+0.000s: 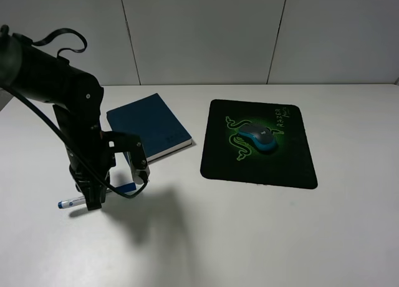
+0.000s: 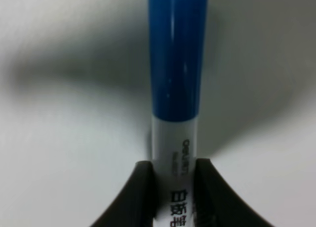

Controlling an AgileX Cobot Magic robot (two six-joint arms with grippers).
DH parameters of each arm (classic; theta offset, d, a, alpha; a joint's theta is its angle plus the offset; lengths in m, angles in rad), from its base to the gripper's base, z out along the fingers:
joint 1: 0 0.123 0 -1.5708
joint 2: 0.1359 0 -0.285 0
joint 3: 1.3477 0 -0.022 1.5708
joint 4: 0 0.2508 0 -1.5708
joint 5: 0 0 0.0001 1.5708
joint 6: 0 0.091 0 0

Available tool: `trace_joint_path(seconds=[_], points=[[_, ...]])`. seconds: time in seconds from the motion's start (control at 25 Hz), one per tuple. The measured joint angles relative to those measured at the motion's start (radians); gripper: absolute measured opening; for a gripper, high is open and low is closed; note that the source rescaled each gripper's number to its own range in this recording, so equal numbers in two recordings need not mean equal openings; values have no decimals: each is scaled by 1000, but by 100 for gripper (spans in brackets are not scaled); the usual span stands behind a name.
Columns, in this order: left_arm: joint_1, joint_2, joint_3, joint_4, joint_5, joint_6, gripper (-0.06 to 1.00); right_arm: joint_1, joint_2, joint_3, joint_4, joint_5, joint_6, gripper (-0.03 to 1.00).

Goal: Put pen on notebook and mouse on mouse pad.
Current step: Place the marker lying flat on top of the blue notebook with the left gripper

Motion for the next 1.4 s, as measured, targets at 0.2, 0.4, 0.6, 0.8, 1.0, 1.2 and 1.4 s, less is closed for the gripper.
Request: trace_joint_path(seconds=[0.2,0.4,0.6,0.8,1.0,1.2,1.4], points=[[0,-59,-48,20,159,0,0,0,0,0,0,0,0,100],[0,-119,-109,23,257,-18,0,0,0,0,0,0,0,100],[0,-124,-222,34,305,-87,0,0,0,0,0,0,0,100],[0,-124,-311,42,274,-116,0,0,0,0,0,0,0,100],[12,-78,-409,44,269,-125,0,0,0,0,0,0,0,100],[36,64,-553,47,303,-134,0,0,0,0,0,0,0,100],[36,203,-695,47,320,-139,0,0,0,0,0,0,0,100]])
